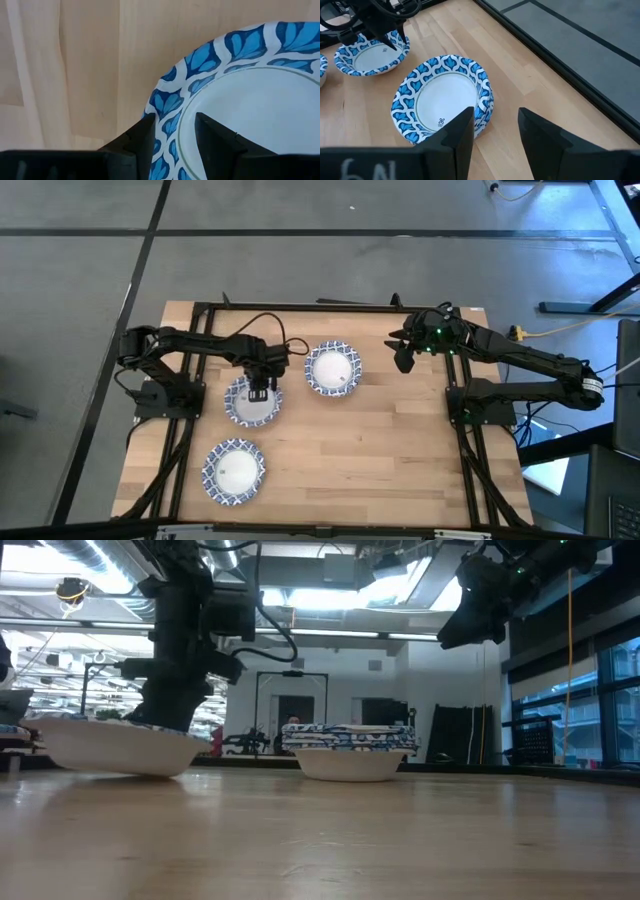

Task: Nest bowls inside each other
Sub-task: Stack the top bowl on top of the bowl on the table

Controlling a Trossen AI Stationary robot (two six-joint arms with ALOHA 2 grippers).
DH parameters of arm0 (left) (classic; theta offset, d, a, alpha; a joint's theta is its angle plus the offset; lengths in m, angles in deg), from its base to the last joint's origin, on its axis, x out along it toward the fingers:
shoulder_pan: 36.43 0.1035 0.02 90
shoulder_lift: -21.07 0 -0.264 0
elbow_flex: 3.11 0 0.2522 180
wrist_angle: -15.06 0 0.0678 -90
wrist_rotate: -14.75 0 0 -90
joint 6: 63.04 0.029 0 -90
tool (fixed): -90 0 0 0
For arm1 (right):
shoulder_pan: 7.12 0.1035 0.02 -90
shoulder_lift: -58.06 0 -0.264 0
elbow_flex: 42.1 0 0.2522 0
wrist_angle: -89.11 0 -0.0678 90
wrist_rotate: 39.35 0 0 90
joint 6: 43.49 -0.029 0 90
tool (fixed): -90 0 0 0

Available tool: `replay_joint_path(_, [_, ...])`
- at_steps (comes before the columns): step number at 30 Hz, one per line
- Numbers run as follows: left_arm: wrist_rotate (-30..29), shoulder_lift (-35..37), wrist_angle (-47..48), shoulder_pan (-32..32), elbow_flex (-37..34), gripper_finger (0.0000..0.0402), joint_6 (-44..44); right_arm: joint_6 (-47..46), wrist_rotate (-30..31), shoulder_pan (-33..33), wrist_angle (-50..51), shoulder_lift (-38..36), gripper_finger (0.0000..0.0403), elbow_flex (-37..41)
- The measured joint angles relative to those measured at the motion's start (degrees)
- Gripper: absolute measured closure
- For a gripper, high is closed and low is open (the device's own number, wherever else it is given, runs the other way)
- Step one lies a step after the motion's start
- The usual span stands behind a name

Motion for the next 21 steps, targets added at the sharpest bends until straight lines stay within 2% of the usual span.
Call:
replay_joint_path(11, [-0.02,0.18,-4.03,0.00,0.02,0.0269,2.00,0.07,0.00,0.00,0.00,0.00,0.0249,0.00])
replay_joint_path(21, [-0.58,5.80,-7.10,0.02,0.13,0.0269,2.37,0.26,0.02,-0.02,-0.03,0.00,0.0249,0.00])
